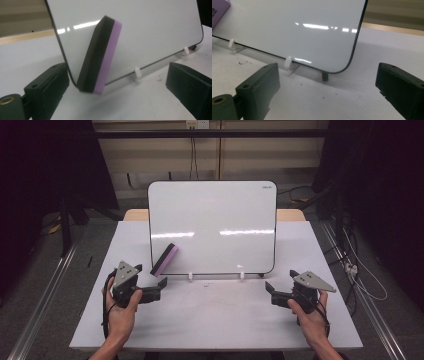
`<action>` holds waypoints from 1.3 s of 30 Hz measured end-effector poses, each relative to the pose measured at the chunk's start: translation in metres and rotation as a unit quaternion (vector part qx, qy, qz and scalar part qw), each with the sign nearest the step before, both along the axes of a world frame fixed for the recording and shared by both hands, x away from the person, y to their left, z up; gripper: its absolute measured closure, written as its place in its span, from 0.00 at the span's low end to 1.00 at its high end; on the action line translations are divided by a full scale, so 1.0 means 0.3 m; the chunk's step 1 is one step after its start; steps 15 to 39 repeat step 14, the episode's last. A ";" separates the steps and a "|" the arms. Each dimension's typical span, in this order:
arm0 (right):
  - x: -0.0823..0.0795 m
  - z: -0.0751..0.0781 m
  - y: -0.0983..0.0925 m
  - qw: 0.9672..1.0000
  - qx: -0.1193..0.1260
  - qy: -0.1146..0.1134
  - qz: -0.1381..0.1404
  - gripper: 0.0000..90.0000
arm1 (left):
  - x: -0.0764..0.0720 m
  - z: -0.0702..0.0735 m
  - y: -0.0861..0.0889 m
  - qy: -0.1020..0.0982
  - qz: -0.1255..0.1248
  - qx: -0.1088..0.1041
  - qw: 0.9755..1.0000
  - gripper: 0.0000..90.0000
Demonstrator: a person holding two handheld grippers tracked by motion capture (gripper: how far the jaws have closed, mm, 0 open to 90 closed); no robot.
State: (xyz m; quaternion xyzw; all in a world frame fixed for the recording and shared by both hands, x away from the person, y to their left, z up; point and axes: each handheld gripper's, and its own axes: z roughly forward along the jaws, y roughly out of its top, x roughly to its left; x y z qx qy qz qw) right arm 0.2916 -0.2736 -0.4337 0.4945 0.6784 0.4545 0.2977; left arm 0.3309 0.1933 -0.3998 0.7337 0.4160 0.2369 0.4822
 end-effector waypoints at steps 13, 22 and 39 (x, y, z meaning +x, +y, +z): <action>-0.026 -0.021 0.006 1.000 -0.007 -0.009 -0.003 0.06 | -0.068 -0.079 0.051 0.001 0.019 -0.031 0.999 0.05; -0.025 -0.021 0.005 1.000 -0.006 -0.009 -0.004 0.06 | -0.068 -0.079 0.050 0.000 0.018 -0.029 0.999 0.05; -0.025 -0.021 0.005 1.000 -0.006 -0.009 -0.004 0.06 | -0.068 -0.079 0.050 0.000 0.018 -0.029 0.999 0.05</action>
